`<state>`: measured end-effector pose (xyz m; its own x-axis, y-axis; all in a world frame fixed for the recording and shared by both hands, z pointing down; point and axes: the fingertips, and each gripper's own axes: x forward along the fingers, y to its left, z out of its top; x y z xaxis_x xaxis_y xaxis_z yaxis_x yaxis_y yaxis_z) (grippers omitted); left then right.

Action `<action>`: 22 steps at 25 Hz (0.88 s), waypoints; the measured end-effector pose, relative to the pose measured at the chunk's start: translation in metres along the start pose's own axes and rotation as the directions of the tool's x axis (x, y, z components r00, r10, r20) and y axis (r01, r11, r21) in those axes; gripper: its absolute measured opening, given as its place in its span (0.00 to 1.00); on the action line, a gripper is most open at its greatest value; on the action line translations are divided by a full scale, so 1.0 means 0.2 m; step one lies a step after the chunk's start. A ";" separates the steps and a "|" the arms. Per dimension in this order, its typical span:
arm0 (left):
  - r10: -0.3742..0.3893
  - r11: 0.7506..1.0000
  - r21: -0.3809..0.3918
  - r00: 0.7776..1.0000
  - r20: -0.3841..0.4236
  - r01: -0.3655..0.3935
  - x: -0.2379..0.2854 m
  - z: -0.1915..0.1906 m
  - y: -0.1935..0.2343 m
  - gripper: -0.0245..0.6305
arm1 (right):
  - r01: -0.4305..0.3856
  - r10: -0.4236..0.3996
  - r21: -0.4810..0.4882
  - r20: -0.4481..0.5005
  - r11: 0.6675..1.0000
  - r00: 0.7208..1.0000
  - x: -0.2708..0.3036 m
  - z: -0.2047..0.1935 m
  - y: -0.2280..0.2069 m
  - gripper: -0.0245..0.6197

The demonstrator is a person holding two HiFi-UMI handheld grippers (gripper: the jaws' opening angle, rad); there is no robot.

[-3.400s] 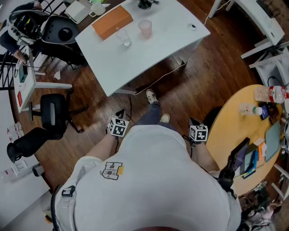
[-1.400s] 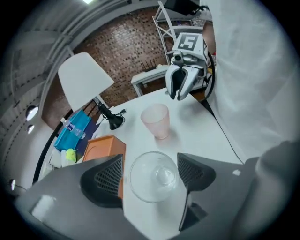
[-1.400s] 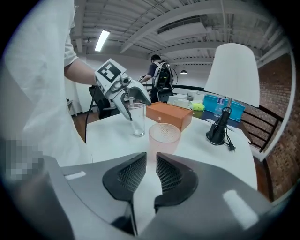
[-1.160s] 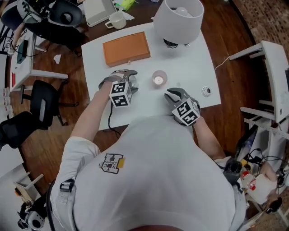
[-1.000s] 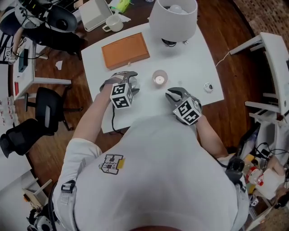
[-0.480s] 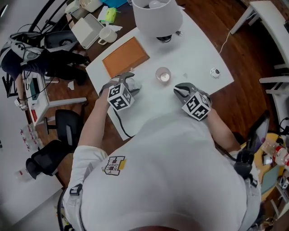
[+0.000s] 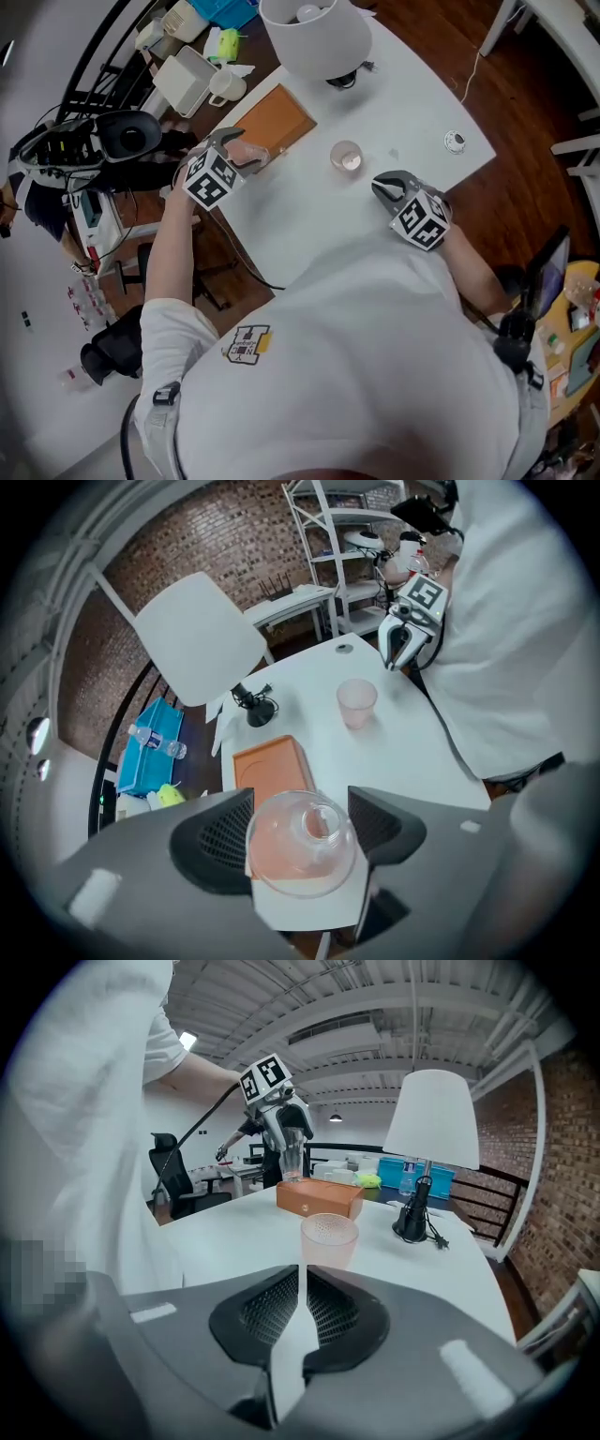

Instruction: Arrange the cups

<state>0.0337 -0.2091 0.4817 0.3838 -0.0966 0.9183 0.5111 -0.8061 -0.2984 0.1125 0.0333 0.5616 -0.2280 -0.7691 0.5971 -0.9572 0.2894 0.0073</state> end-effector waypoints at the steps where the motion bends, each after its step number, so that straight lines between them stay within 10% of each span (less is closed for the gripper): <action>1: 0.003 1.000 -0.014 1.000 -0.005 -0.003 0.00 -0.02 0.04 0.52 | 0.005 -0.005 0.007 0.002 1.000 1.000 0.00 0.00 0.00 0.08; 22: 0.008 0.977 -0.212 0.998 -0.058 -0.020 0.24 -0.34 0.51 0.52 | 0.078 -0.075 0.109 -0.027 0.991 0.997 -0.02 -0.09 -0.04 0.07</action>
<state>0.0514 -0.3350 0.5134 0.3425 -0.1366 0.9295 0.3284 -0.9096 -0.2546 0.1242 0.0444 0.5736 -0.1502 -0.7730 0.6164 -0.9858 0.1645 -0.0340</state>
